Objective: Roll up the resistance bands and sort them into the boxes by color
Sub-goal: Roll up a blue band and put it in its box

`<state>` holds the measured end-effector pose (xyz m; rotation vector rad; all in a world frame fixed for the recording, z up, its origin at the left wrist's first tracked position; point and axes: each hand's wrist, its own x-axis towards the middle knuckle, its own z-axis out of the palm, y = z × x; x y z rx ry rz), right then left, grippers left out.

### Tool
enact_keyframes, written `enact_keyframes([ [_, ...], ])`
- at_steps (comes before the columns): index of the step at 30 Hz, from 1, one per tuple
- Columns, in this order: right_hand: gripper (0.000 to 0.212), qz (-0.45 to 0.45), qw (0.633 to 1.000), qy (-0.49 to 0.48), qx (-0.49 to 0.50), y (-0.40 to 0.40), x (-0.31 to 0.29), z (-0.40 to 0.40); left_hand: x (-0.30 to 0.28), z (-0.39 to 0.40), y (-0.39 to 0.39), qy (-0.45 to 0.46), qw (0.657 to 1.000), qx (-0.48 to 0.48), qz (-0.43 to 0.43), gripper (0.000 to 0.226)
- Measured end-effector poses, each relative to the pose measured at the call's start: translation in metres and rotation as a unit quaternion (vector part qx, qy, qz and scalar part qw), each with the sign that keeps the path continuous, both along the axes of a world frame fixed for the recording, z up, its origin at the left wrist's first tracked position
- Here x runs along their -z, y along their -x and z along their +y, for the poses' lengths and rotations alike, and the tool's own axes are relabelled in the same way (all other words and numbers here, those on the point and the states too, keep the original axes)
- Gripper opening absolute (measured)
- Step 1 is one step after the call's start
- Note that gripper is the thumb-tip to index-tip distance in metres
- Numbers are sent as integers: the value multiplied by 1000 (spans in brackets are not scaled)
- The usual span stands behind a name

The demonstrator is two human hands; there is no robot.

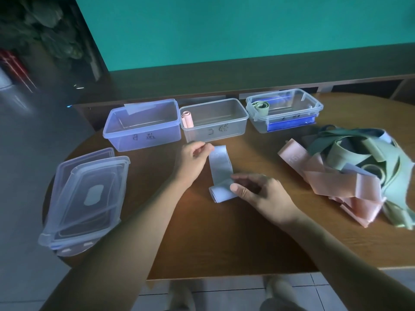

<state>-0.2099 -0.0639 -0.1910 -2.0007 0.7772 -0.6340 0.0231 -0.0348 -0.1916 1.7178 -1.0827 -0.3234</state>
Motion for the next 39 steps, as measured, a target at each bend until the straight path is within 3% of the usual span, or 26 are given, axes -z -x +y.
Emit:
enact_keyframes([
  [3,38,-29,999,-41,-7,10,-2,12,1,27,10,-26,998,47,-31,34],
  [8,39,-67,994,-82,-3,31,-4,35,1,75,37,21,979,60,-193,35],
  [10,40,-60,995,-74,1,38,-3,42,5,91,51,4,977,58,-205,42],
  [19,40,-12,1000,-14,-5,57,0,68,12,143,92,44,946,102,-304,25],
  [24,45,-56,997,-27,35,71,-1,80,13,168,116,73,963,131,-225,20],
  [27,45,-39,998,-7,46,74,0,80,13,179,129,85,973,128,-170,10],
  [32,25,10,999,44,30,70,4,78,13,184,138,34,991,89,-92,12],
  [35,26,25,998,62,4,70,3,76,13,187,142,-7,993,86,-83,22],
  [39,23,14,993,116,24,67,9,72,17,188,143,31,982,119,-146,16],
])
